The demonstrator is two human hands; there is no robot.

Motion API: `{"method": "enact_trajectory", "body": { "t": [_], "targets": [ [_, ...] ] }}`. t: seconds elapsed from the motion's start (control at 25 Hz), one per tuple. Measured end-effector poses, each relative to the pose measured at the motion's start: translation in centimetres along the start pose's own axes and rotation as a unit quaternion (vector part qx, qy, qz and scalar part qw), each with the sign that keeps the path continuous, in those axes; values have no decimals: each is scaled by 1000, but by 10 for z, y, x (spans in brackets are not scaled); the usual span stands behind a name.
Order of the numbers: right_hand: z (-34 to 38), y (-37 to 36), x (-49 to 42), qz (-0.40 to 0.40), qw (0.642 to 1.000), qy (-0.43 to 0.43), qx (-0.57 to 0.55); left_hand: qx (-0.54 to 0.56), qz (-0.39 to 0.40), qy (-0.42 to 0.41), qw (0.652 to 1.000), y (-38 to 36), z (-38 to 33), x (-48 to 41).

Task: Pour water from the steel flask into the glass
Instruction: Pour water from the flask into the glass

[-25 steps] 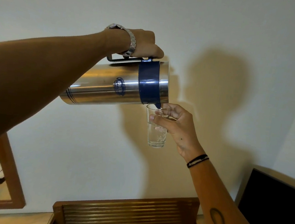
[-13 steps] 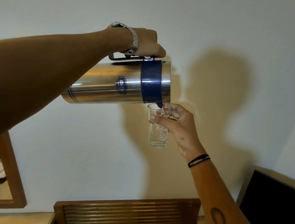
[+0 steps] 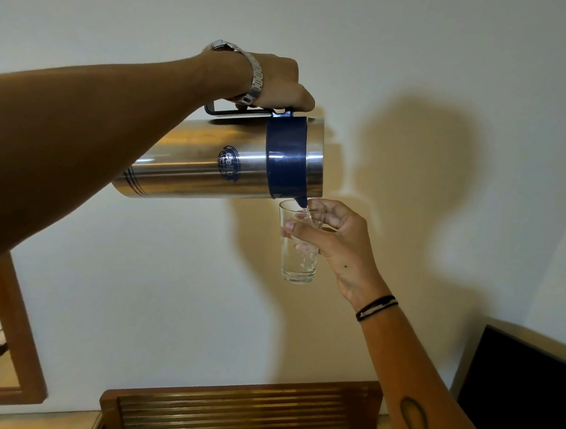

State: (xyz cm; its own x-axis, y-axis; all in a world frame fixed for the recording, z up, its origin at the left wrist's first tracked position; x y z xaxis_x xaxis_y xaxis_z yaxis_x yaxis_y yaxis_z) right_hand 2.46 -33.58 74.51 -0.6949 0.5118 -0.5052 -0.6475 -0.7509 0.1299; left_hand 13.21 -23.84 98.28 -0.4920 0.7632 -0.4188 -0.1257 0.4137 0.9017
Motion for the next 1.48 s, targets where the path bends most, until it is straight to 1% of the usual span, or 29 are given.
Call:
{"method": "enact_trajectory", "body": {
  "t": [0.48,0.88,1.04,1.16,1.32,1.4,1.44,1.48],
  "targets": [
    [3,3,-1,4,1000,11,1,8,-5,-3,1000,-1,-3,-3],
    [-3,-1,-2,8,1000,2,-2,22,6,3,1000,-3,1,3],
    [-3,-4,-3,16,1000,4,-10,25,-2,3,1000,-4,4,2],
    [-2,-5,-4,15,1000,8,-11,55,-6,14,998,-7,10,5],
    [-8,-4,-3,11,1000,-1,-13,163,-28,33,986,-13,38,17],
    [-11,-3,-3,4,1000,-5,-13,202,-58,34,977,-22,57,27],
    [-13,-2,-3,0,1000,-7,-14,242,-73,42,967,-28,70,33],
    [-13,-2,-3,-4,1000,-10,-14,297,-91,62,949,-34,85,40]
  ]
}}
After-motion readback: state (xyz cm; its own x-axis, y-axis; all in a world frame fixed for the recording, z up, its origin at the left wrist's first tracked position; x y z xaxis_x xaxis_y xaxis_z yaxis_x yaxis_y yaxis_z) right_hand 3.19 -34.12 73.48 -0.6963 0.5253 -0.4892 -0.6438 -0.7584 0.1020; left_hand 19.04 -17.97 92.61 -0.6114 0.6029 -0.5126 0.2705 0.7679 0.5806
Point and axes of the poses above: each hand's wrist, its own x-axis away from the middle knuckle, its own y-axis out of the back of the hand, z = x × y, the point moved 9 cm from there along -x, towards the middle knuckle, and after that the axes turned 10 degrees about x, right-handed, at the moved point
